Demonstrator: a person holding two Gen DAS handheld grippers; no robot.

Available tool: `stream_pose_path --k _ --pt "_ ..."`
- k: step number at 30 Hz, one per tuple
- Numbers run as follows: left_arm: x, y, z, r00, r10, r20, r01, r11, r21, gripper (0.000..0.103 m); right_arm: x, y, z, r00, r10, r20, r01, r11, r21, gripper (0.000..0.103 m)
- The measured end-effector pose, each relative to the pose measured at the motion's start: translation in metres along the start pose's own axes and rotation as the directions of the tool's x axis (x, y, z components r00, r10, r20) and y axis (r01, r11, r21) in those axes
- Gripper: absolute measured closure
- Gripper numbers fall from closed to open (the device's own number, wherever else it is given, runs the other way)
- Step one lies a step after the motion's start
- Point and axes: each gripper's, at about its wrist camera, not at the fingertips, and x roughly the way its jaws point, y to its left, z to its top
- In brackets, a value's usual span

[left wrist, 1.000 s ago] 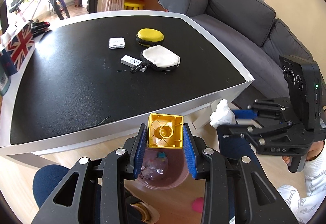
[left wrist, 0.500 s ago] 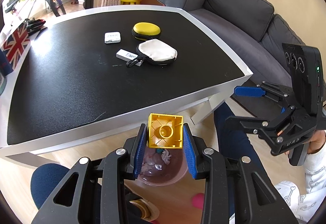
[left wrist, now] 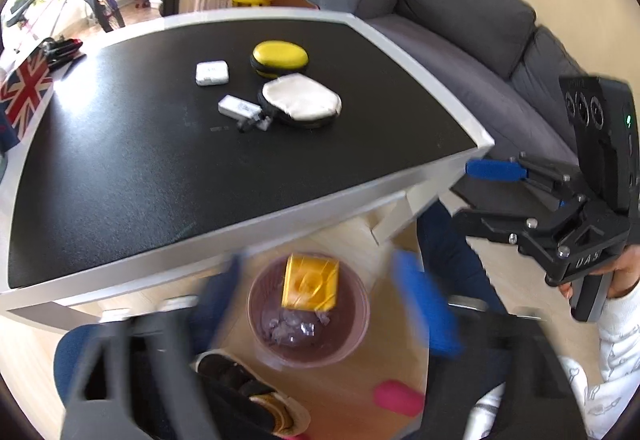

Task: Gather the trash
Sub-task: 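Carry tissue and yellow block over the wastebasket and open both grippers, then move the right gripper back to the cream zippered pouch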

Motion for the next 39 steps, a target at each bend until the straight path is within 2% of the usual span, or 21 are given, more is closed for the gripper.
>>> stream_pose_path --k 6,25,31,39 --pt "0.000 0.005 0.001 0.999 0.044 -0.007 -0.044 0.999 -0.012 0.008 -0.001 -0.002 0.000 1.000 -0.005 0.003 0.004 1.000 0.008 0.009" --pt "-0.005 0.010 0.008 0.998 0.054 0.015 -0.053 0.998 -0.027 0.008 -0.002 0.001 0.006 1.000 0.001 0.007 -0.001 1.000 -0.003 0.007" --pt "-0.009 0.016 0.019 0.997 0.070 0.044 -0.069 0.997 -0.025 0.008 0.000 -0.002 0.018 1.000 0.008 0.015 -0.008 1.000 -0.007 0.007" --pt "-0.014 0.026 0.036 0.994 0.082 0.075 -0.080 0.996 -0.031 0.008 0.014 -0.003 0.057 1.000 0.002 0.016 -0.001 0.998 -0.060 0.007"
